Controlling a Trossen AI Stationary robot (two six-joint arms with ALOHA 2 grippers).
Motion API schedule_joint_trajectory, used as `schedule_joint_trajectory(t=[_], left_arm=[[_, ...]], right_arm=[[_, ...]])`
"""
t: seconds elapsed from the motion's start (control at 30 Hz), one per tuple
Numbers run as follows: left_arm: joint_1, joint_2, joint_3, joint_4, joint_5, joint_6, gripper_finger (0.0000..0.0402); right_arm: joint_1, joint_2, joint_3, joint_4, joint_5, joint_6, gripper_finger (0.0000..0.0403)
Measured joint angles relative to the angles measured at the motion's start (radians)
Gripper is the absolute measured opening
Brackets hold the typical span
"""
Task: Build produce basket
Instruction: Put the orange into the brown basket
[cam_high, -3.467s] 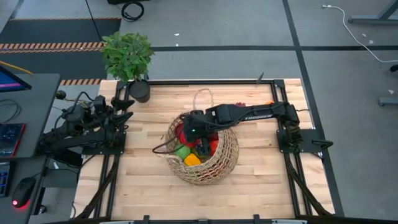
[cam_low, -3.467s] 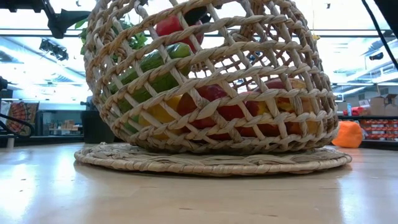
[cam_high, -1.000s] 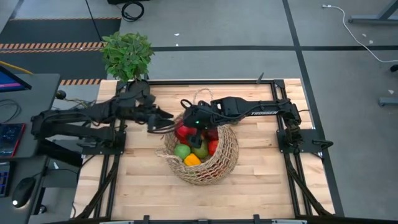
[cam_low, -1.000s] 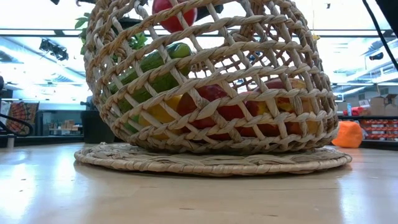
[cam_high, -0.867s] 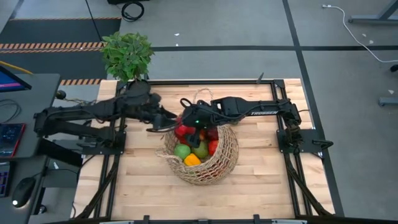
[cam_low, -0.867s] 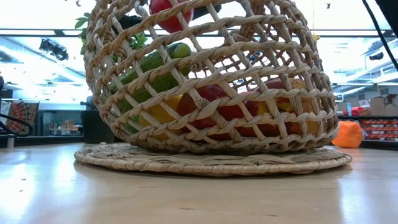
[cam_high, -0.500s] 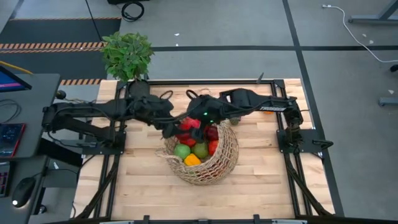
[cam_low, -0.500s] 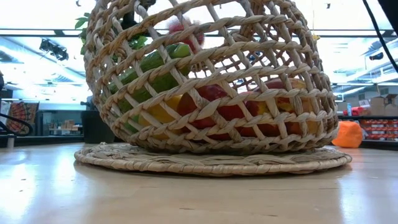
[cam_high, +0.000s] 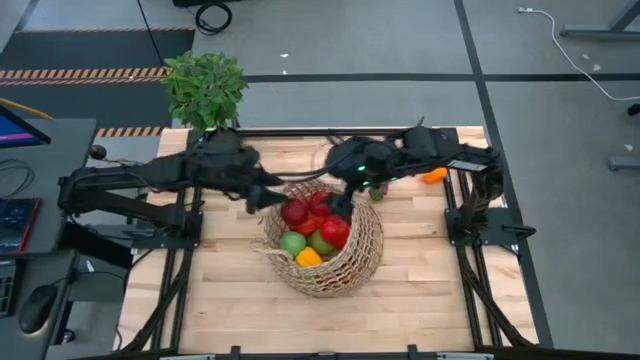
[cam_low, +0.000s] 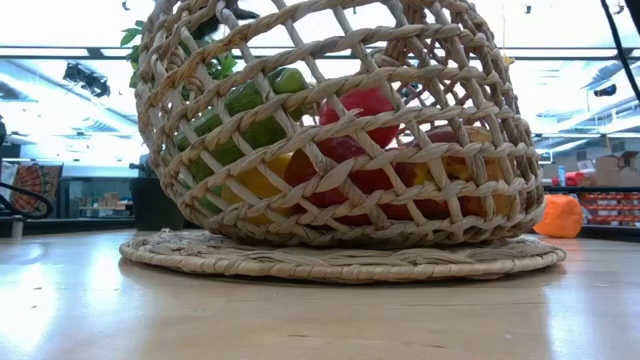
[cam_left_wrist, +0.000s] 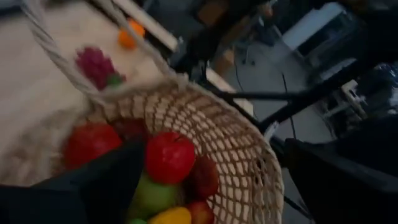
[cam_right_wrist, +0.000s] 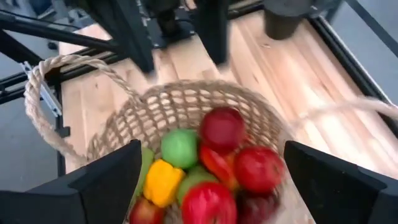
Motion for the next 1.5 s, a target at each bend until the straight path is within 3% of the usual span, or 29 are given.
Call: schedule_joint_trajectory(t=[0.1,0.23,0.33,0.43,0.67,0.77,1.0,1.13,1.27,1.5], left_arm=[[-0.001,-0.086,0.000,-0.043,-0.071,0.033,0.0390],[-0.014,-0.207,-0.009,-0.183,-0.242,0.071,0.0390],[-0.031,-0.301,-0.039,-0.284,-0.382,0.066,0.0390],[-0.040,-0.406,-0.101,-0.316,-0.453,0.020,0.0390],[-0.040,-0.647,-0.256,-0.272,-0.469,-0.044,0.0390],[-0.040,-0.731,-0.296,-0.270,-0.523,-0.085,0.0390],[-0.039,-0.885,-0.360,-0.273,-0.547,-0.085,0.0390],[-0.040,-0.957,-0.388,-0.283,-0.551,-0.108,0.0390],[-0.040,-1.028,-0.423,-0.281,-0.553,-0.109,0.0390],[-0.039,-1.025,-0.467,-0.292,-0.553,-0.112,0.0390]], right_arm=[[-0.002,-0.036,0.001,-0.126,0.048,0.044,0.0396],[0.020,-0.073,-0.048,-0.296,0.207,0.116,0.0394],[0.037,-0.135,-0.153,-0.270,0.275,0.143,0.0390],[0.024,-0.198,-0.281,-0.271,0.265,0.193,0.0383],[-0.010,-0.424,-0.659,-0.146,0.256,0.340,0.0366],[-0.043,-0.506,-0.802,-0.106,0.250,0.407,0.0364],[-0.199,-0.622,-1.086,-0.104,0.156,0.535,0.0363],[-0.325,-0.635,-1.191,-0.108,0.080,0.477,0.0364],[-0.453,-0.637,-1.254,-0.106,0.070,0.394,0.0364],[-0.667,-0.638,-1.326,-0.012,0.035,0.308,0.0364]])
